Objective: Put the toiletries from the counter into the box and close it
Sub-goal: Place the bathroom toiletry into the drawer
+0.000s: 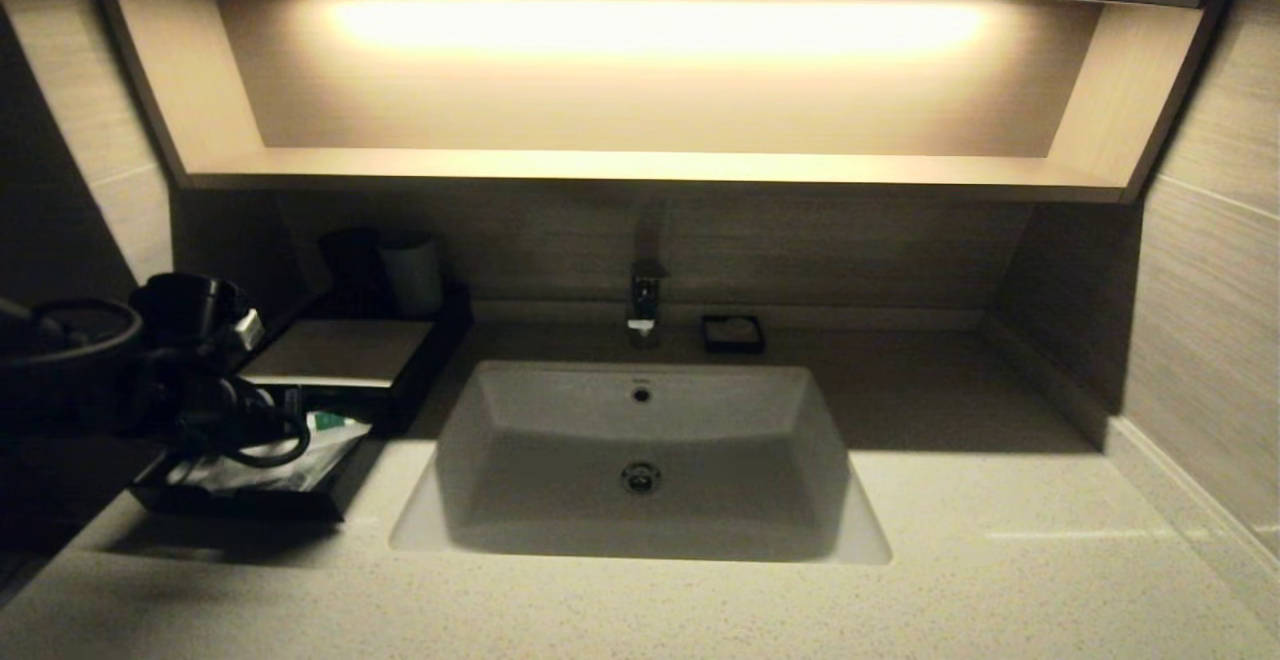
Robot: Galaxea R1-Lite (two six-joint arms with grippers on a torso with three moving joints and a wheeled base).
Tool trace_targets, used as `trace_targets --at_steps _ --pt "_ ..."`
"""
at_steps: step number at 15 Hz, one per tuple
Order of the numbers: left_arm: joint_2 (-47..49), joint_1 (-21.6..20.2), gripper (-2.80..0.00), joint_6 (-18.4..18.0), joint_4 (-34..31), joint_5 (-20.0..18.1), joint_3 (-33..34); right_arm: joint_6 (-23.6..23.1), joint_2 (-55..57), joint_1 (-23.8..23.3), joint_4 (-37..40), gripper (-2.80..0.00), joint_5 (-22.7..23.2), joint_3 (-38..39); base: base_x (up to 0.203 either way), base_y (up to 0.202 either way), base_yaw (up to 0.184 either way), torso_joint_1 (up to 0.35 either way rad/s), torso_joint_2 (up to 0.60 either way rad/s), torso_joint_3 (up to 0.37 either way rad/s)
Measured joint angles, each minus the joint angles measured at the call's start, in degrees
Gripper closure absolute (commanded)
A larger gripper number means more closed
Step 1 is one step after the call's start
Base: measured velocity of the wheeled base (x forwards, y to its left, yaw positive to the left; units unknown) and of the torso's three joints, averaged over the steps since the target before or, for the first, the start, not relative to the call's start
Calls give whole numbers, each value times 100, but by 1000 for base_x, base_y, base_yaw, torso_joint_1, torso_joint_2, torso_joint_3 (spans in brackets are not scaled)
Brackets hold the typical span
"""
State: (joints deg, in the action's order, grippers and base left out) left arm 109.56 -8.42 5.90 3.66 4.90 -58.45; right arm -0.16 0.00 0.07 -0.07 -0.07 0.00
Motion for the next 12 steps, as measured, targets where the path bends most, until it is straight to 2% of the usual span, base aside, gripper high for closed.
trace_targets --at_steps 12 --pt "-266 -87 0 -1 -102 33 216 0 0 0 0 0 0 0 0 0 0 0 0 0"
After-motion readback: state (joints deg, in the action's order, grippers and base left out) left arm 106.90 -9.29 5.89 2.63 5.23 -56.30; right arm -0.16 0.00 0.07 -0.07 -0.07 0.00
